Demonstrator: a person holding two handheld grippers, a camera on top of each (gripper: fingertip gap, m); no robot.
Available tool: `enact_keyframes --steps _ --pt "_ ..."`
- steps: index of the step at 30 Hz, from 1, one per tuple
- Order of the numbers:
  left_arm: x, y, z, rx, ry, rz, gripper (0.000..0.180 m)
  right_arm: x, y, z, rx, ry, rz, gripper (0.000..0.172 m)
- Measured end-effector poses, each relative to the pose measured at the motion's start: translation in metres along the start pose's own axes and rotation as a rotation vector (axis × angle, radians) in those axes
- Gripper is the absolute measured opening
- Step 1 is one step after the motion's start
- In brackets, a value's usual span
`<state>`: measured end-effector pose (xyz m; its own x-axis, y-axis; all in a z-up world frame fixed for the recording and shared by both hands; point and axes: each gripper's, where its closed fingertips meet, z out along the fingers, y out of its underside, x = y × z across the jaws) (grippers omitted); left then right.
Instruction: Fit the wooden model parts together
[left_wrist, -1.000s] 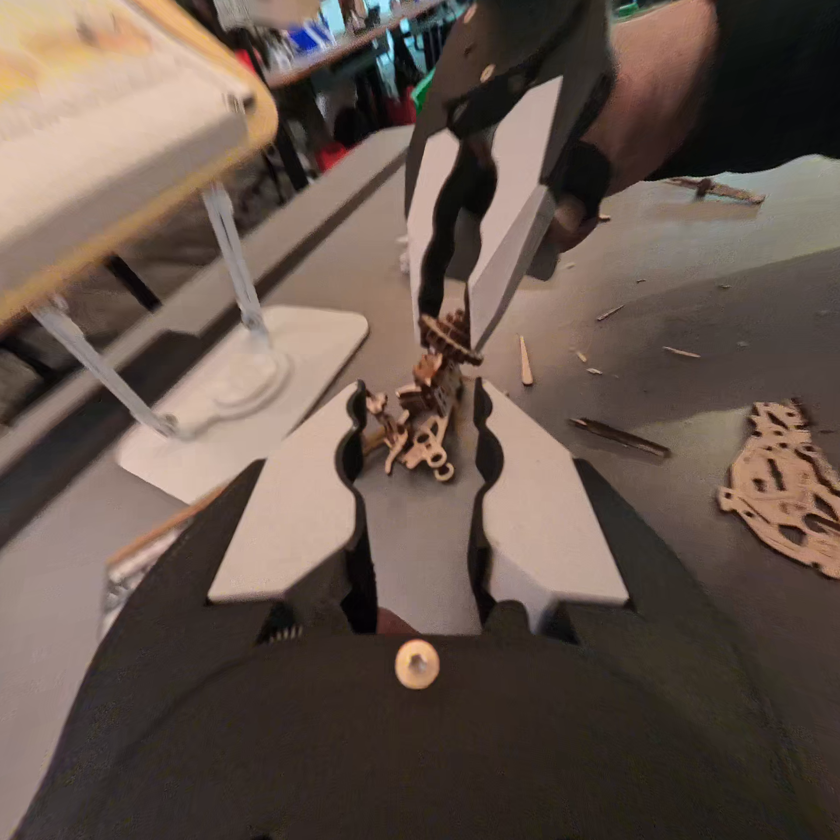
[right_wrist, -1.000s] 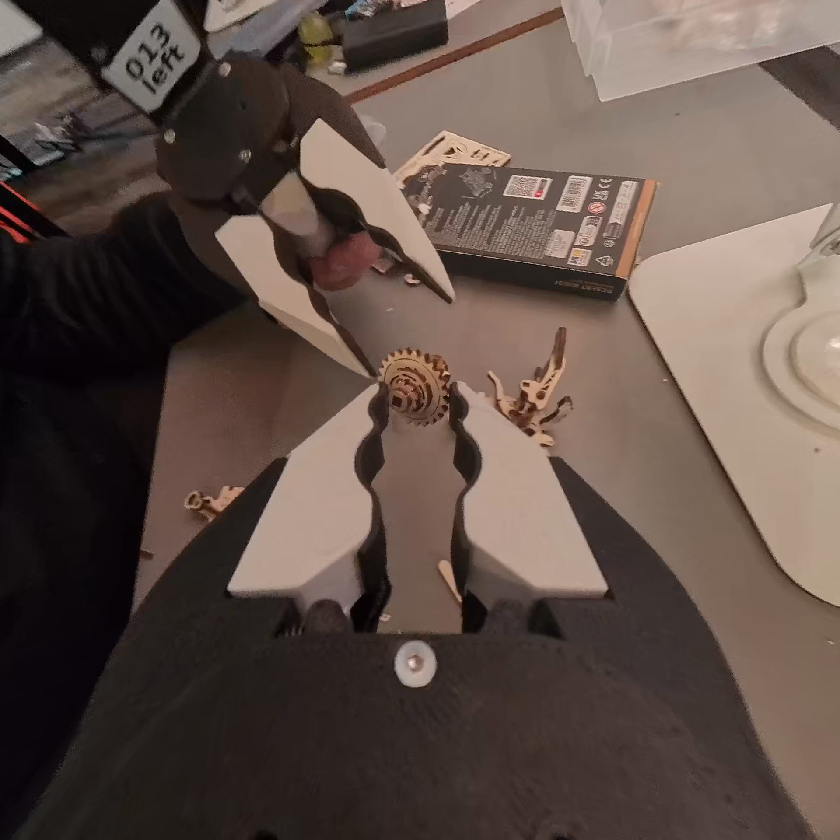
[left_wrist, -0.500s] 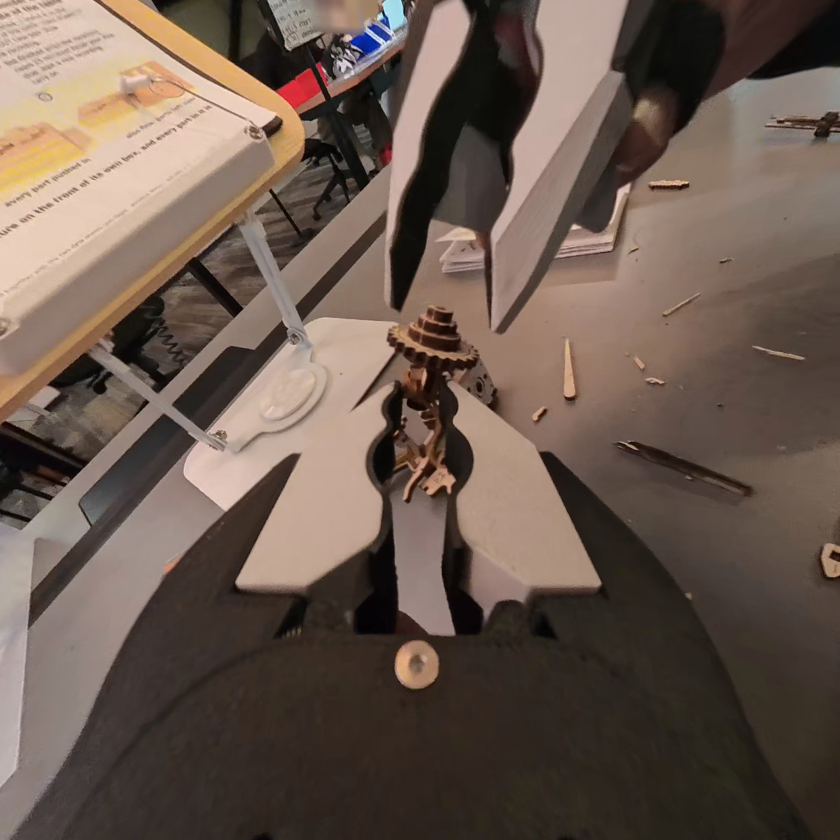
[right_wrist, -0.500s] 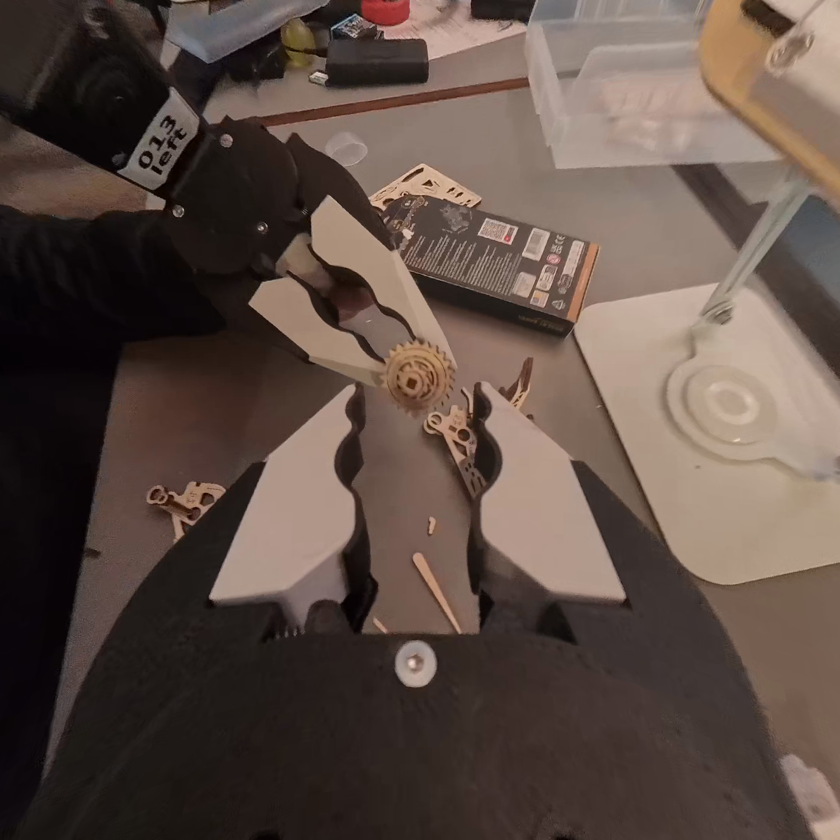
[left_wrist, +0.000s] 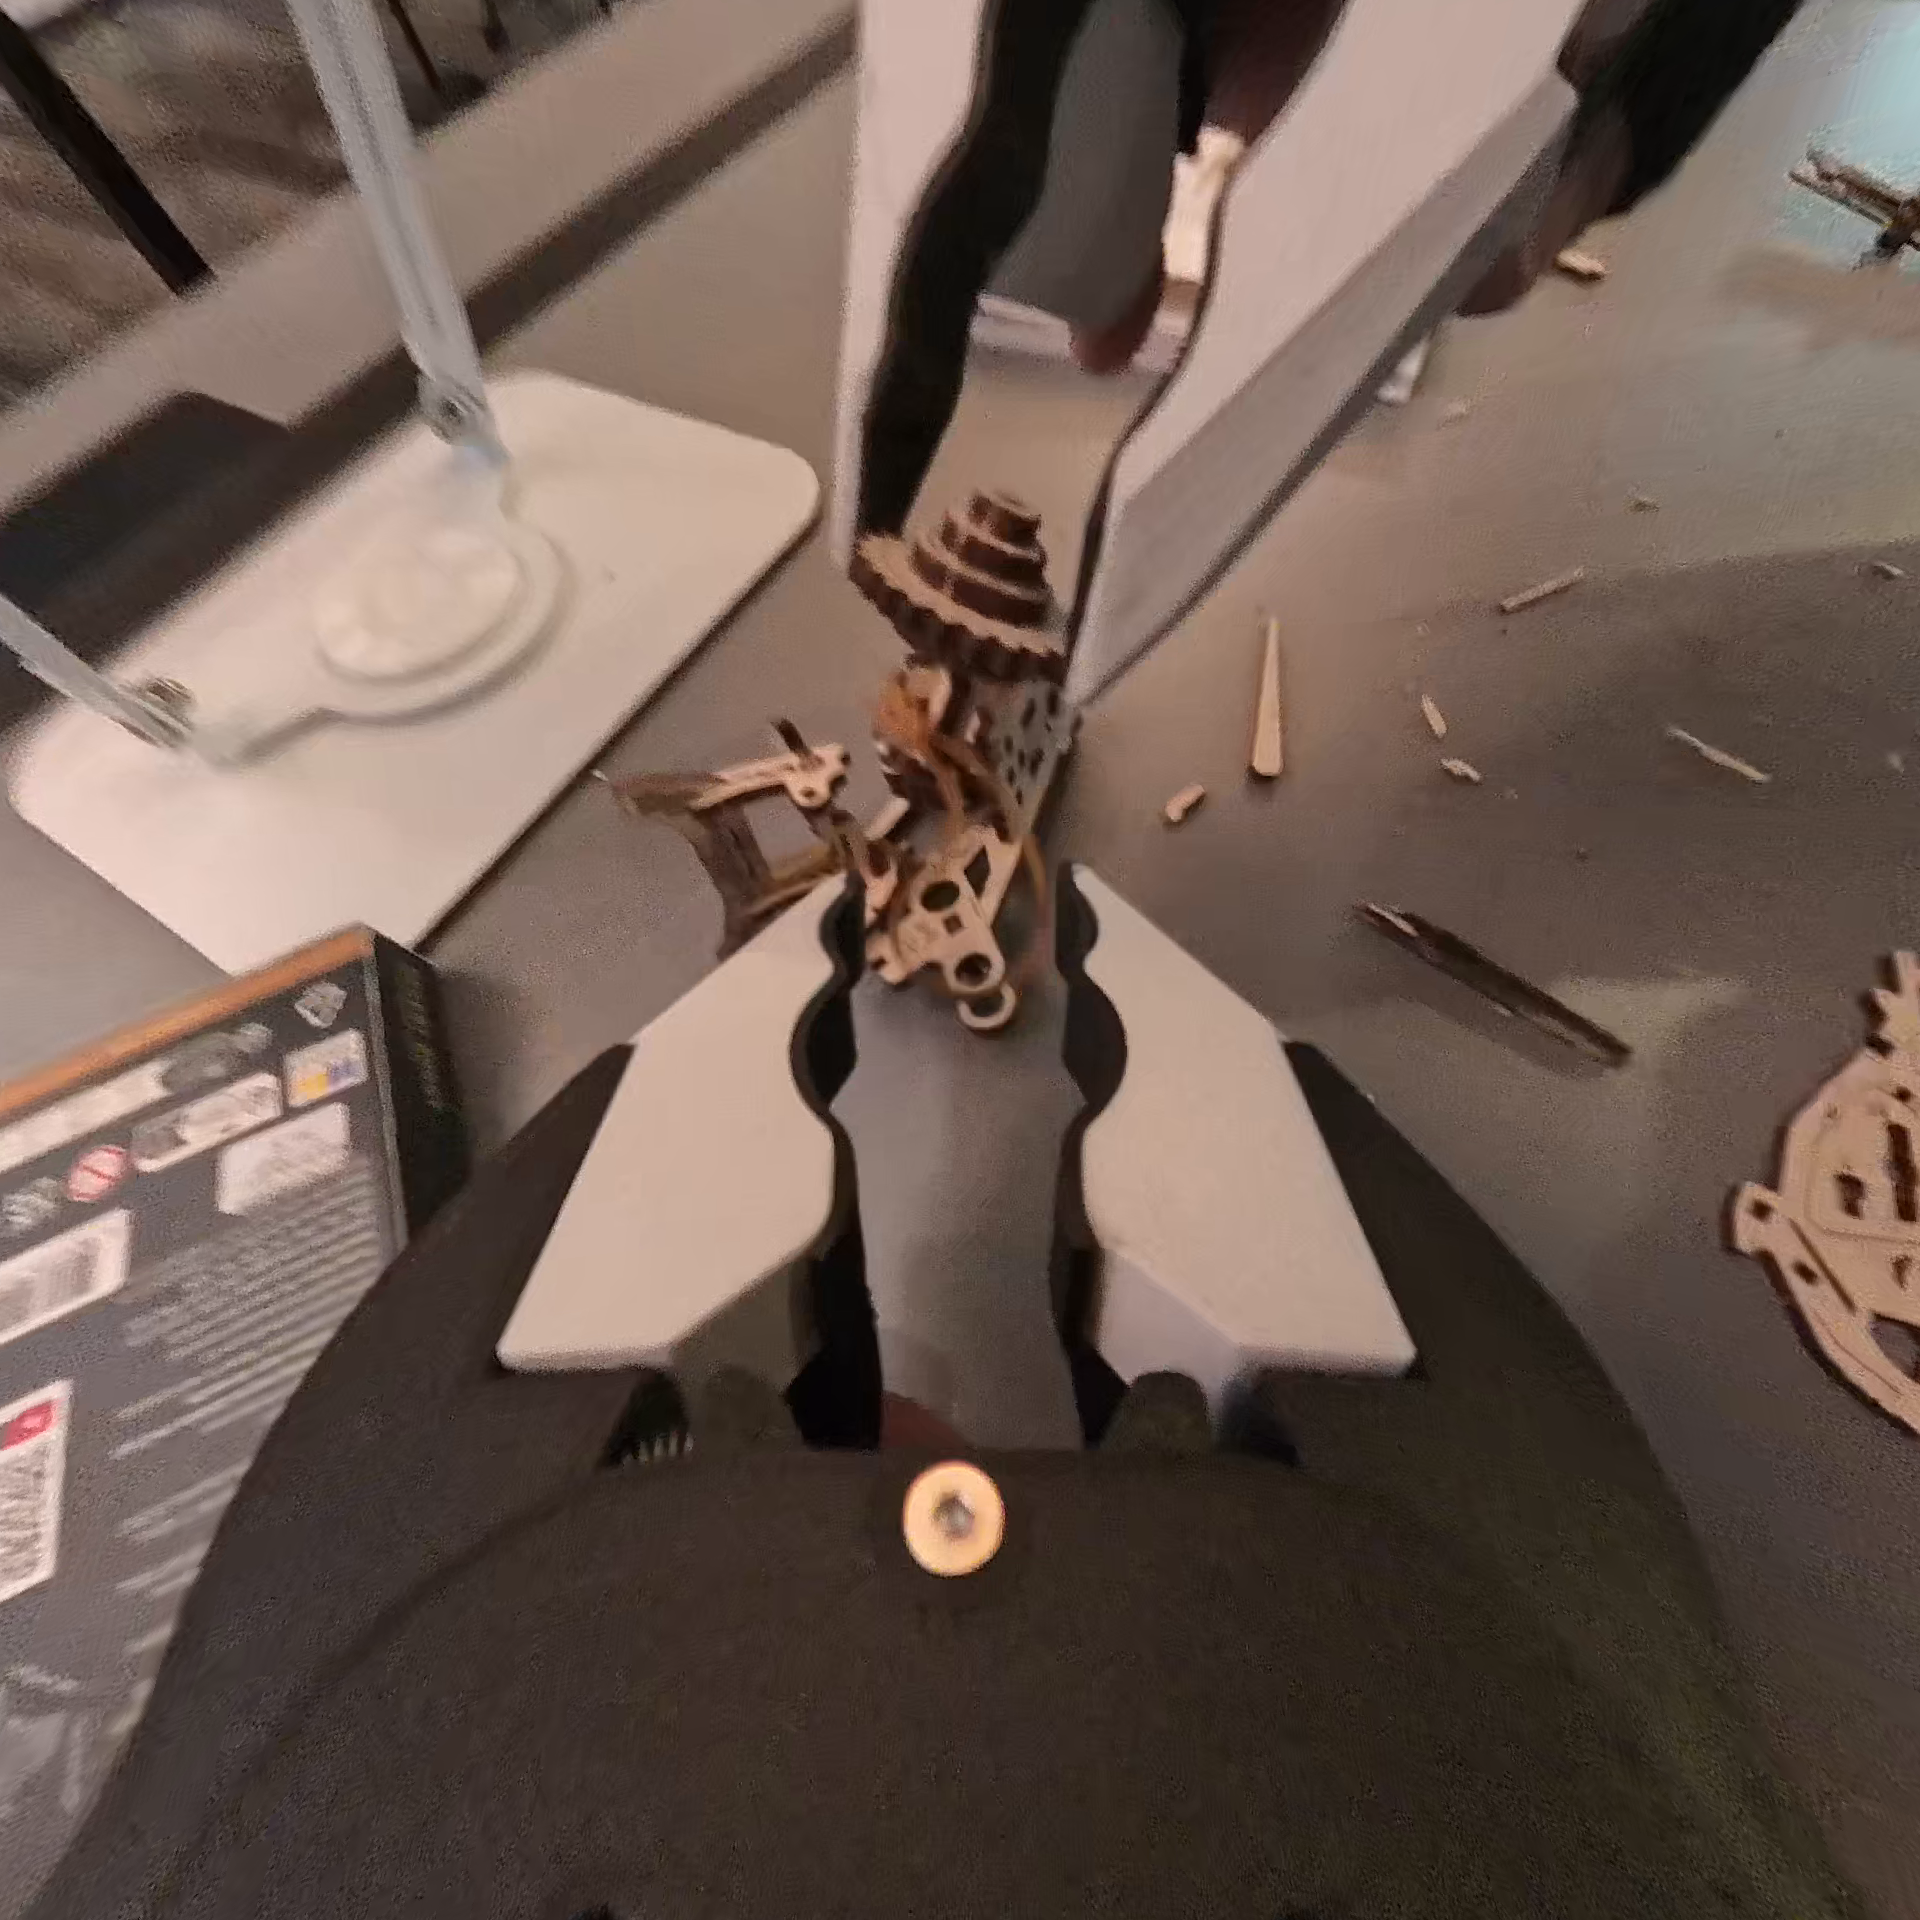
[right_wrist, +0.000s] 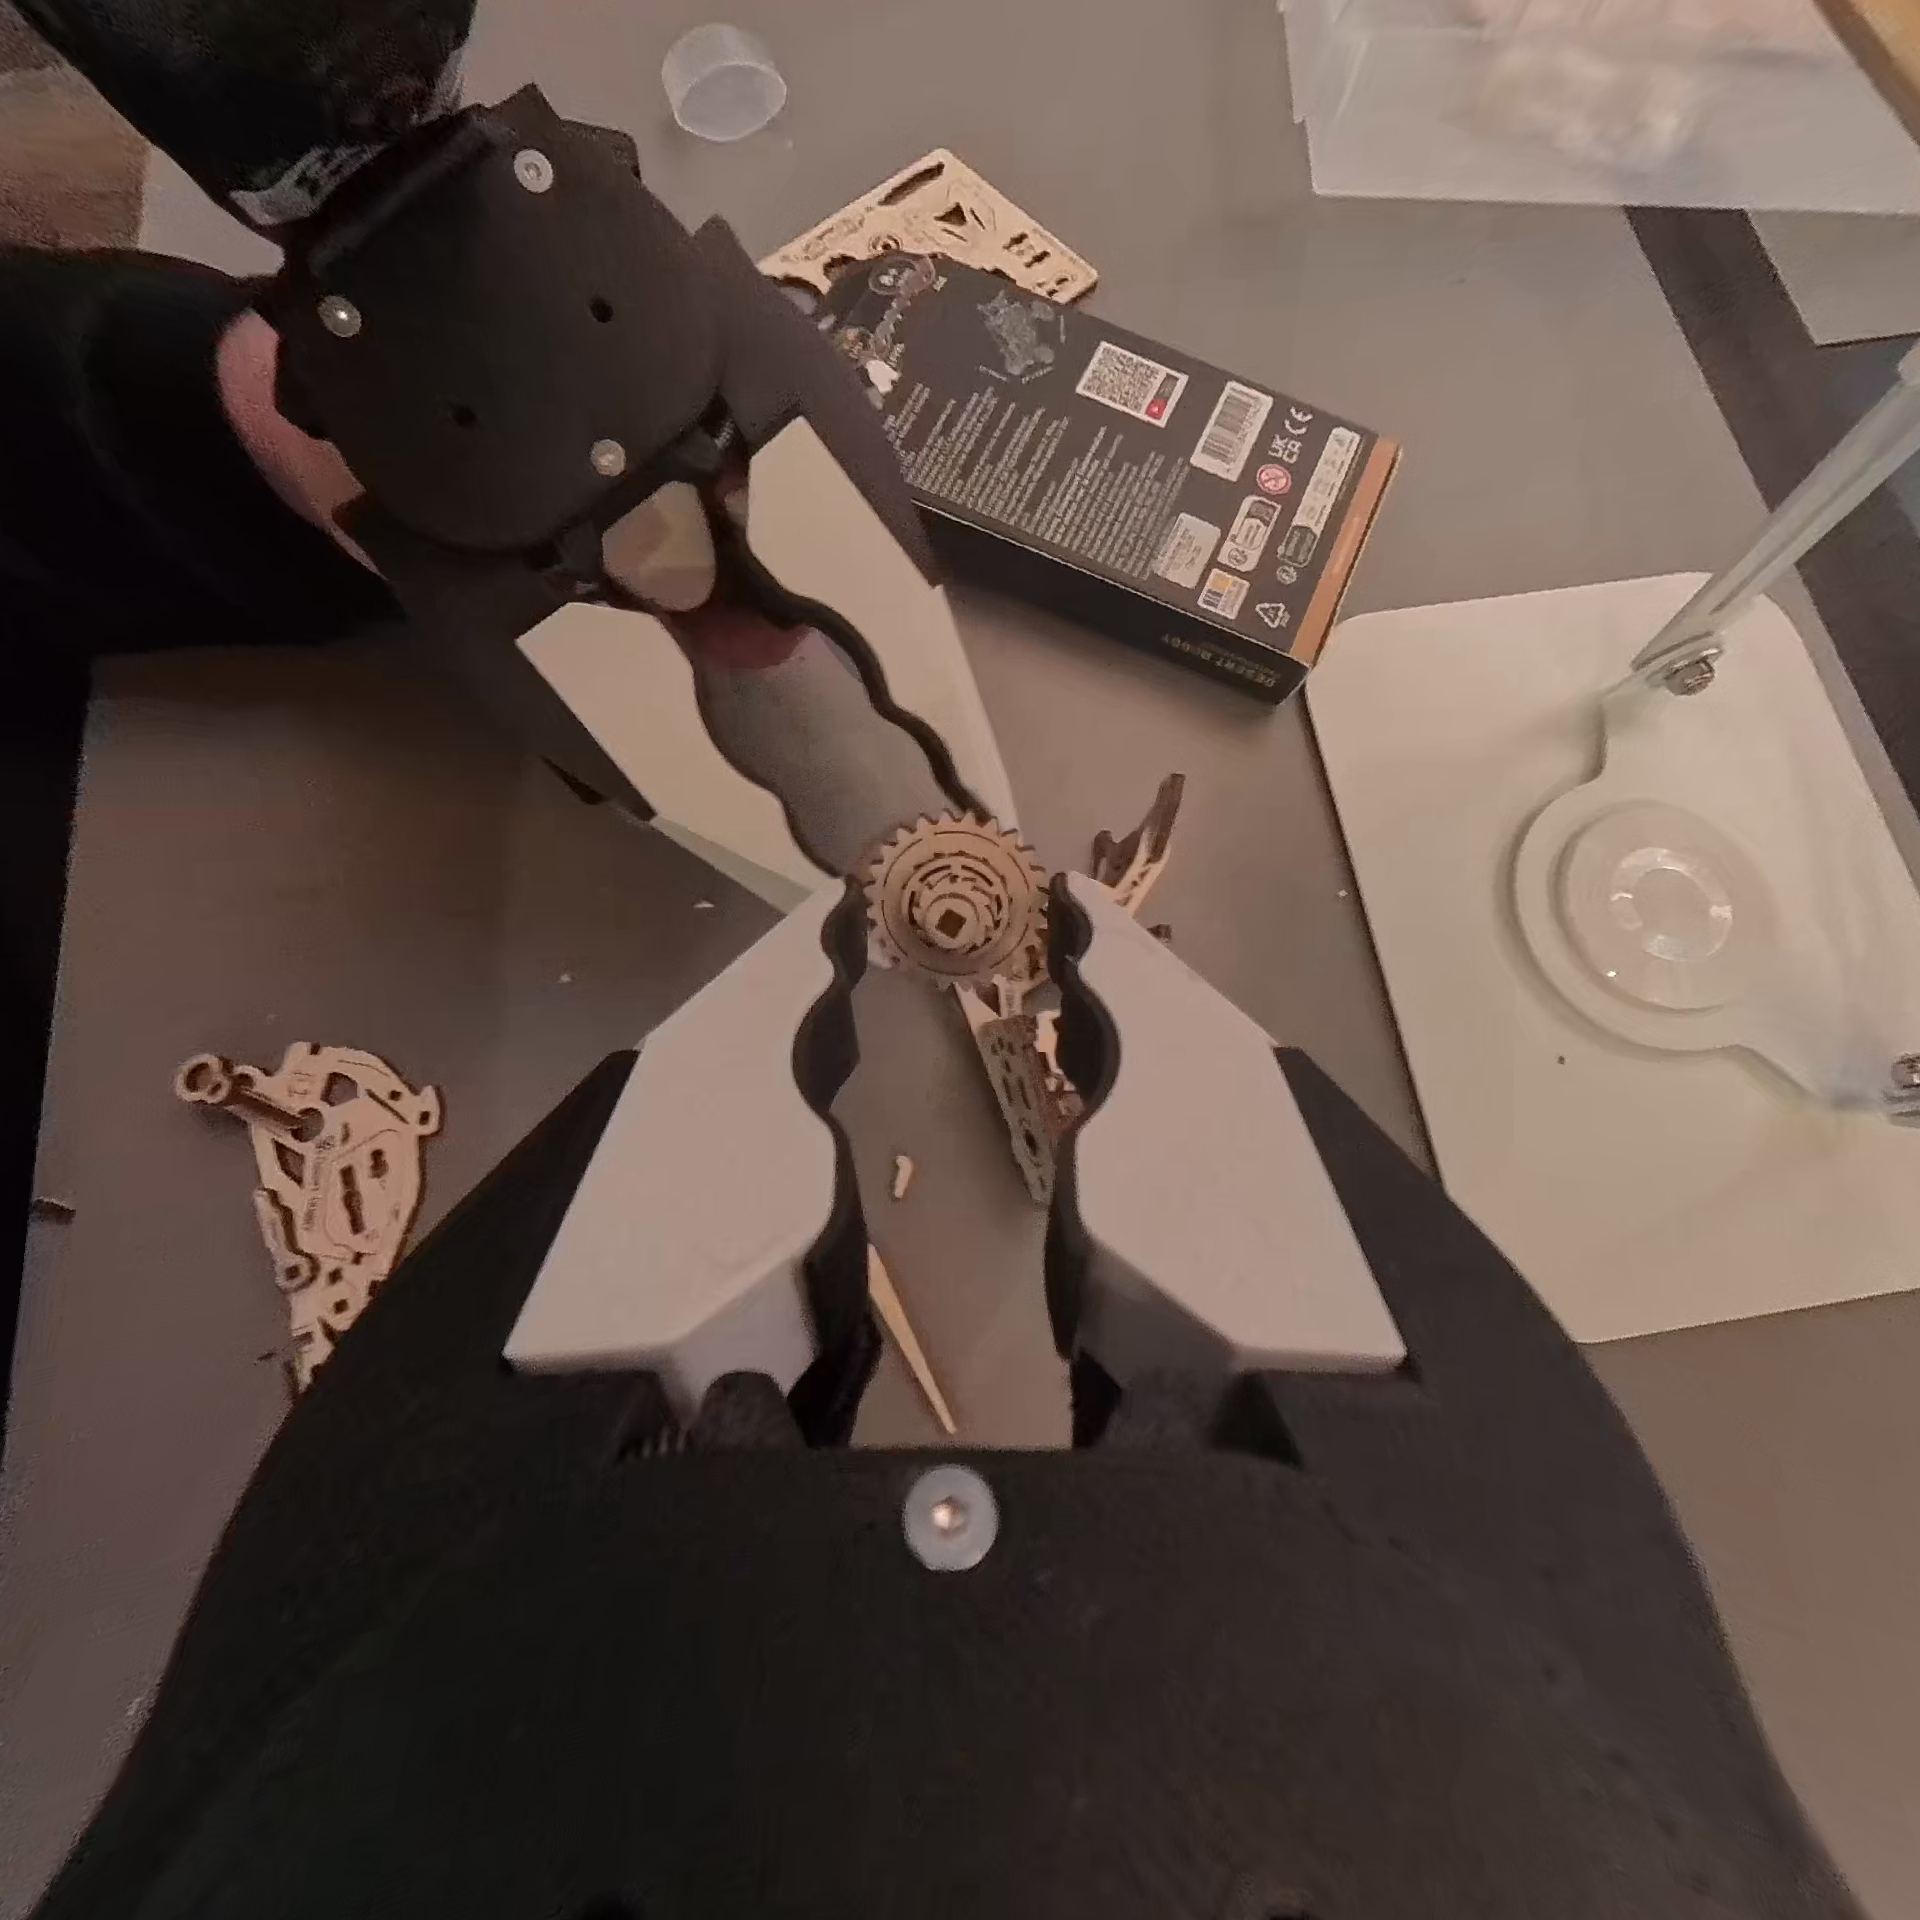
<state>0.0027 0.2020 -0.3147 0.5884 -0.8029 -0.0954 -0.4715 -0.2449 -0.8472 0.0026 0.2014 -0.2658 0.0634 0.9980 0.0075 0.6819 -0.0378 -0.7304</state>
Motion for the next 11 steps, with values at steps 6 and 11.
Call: enact_keyframes --steps 6,11 --pt "0.007 0.014 0.006 -0.073 0.034 0.02 0.007 0.002 0.005 0.007 -0.053 -0.064 0.027 0.032" --pt "-0.003 0.013 -0.002 -0.048 0.048 -0.036 0.0 0.004 0.02 0.016 -0.169 -0.069 0.003 0.032"
